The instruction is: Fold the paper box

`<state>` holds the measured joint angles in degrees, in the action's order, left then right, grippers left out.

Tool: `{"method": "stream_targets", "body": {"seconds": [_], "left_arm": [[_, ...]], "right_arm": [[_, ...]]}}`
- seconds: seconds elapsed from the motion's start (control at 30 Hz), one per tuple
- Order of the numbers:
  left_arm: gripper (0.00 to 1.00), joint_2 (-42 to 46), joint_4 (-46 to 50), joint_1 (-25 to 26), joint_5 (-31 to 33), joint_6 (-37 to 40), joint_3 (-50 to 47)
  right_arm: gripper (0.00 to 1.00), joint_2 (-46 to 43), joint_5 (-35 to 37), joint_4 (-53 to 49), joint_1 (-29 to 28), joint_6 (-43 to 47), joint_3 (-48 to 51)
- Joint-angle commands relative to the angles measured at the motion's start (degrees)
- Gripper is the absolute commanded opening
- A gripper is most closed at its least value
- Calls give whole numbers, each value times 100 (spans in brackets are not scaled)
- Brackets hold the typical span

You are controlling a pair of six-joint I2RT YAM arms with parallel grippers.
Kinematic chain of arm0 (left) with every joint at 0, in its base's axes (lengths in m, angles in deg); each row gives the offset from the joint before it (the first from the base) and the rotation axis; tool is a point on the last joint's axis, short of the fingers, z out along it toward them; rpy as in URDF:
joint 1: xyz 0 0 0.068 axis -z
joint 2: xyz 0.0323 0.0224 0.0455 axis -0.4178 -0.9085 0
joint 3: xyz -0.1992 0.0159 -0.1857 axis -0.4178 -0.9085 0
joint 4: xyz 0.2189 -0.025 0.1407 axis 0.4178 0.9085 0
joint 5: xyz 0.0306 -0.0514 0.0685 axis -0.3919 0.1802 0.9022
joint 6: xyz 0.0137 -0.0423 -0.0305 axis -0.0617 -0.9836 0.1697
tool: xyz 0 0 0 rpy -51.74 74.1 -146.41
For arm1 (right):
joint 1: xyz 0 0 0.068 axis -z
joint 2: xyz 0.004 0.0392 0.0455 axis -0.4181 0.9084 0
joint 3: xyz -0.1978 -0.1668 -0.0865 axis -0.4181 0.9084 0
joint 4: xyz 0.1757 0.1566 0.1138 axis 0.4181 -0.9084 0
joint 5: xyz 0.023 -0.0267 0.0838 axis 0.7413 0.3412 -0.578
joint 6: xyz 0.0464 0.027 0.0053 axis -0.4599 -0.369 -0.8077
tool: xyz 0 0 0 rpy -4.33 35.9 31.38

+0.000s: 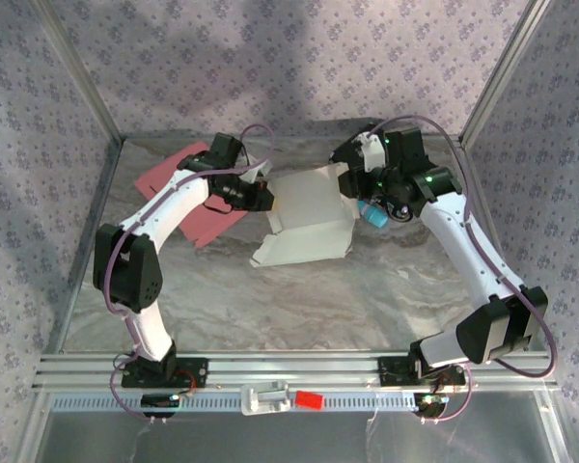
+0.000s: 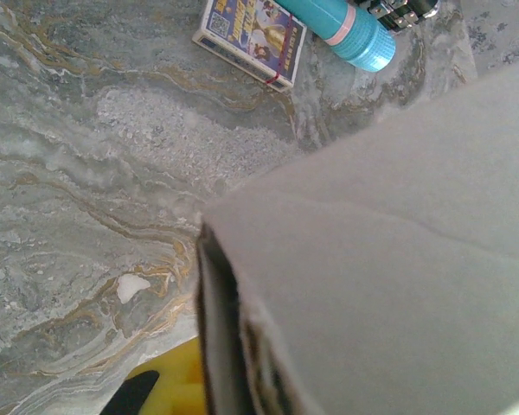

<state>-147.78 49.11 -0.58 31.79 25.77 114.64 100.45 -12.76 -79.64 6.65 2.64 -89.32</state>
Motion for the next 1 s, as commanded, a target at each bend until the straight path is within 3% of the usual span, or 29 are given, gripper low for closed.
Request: {"method": "stream_targets", "body": {"seconds": [0.0, 0.27, 0.57, 0.97], "left_arm": [[0, -69, 169, 40, -38, -3, 225], [0, -130, 156, 40, -1, -55, 264], [0, -185, 184, 40, -75, -27, 304], [0, -194, 202, 38, -99, -15, 334]], "right_arm": [[37, -170, -245, -41, 33, -20, 94], [40, -592, -318, -116, 72, 1, 458], [46, -659, -1463, -219, 617, -28, 652], [46, -406, -1255, -336, 744, 168, 656]]}}
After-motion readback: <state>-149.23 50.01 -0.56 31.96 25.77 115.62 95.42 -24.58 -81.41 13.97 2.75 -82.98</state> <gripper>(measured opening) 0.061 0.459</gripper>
